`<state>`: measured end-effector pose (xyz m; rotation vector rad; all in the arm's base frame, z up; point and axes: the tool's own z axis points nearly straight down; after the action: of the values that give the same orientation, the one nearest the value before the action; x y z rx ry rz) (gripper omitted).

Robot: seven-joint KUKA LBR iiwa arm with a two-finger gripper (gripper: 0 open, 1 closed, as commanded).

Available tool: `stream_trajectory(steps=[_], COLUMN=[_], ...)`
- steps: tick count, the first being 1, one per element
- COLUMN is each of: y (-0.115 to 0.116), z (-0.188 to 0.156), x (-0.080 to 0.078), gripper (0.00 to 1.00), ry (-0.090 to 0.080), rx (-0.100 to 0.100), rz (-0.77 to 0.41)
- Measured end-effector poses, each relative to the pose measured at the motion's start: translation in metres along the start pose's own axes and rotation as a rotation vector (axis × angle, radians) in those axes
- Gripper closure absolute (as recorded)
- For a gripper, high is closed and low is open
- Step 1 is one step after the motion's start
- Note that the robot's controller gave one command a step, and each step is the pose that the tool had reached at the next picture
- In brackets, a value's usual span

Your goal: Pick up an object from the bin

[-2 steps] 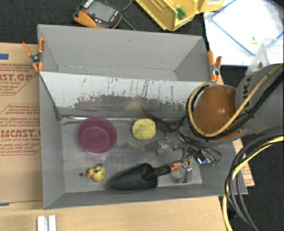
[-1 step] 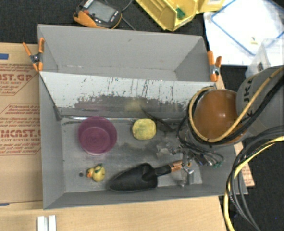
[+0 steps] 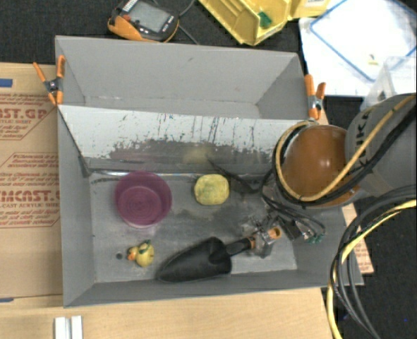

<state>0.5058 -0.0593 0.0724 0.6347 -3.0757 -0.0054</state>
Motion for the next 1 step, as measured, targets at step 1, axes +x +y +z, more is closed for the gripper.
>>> stream_trajectory(steps=[1], y=[0.0], z=[0.0], x=[0.0], gripper=[1.0], ry=[0.0], rx=[0.0], rz=[0.0])
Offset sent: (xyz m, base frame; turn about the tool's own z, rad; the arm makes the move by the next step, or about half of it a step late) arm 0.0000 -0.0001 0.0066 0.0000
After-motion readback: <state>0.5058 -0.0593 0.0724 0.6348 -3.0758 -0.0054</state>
